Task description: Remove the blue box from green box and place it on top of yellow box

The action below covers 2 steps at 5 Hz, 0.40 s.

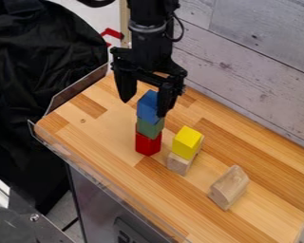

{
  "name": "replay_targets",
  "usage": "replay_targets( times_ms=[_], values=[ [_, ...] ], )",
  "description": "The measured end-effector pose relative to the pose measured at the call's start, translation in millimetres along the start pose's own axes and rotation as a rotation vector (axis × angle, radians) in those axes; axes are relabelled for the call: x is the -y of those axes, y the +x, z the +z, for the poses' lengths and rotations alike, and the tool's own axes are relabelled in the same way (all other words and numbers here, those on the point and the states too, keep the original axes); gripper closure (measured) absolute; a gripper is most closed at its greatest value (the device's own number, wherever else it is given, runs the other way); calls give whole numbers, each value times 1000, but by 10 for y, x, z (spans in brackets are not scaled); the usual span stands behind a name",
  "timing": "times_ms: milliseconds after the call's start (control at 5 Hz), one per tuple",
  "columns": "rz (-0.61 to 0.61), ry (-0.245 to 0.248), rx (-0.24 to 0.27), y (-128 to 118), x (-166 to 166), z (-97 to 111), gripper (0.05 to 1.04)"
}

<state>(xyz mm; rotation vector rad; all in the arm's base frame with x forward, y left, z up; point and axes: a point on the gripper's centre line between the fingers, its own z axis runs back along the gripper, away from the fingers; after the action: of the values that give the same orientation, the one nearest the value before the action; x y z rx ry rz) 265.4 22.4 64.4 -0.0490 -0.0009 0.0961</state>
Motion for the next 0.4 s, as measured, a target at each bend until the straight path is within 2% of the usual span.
replay_targets(
  times_ms=[200,400],
  values=[
    [7,13,-25,6,-4,-71,139],
    [40,16,-19,22,-9,-88,418]
  ],
)
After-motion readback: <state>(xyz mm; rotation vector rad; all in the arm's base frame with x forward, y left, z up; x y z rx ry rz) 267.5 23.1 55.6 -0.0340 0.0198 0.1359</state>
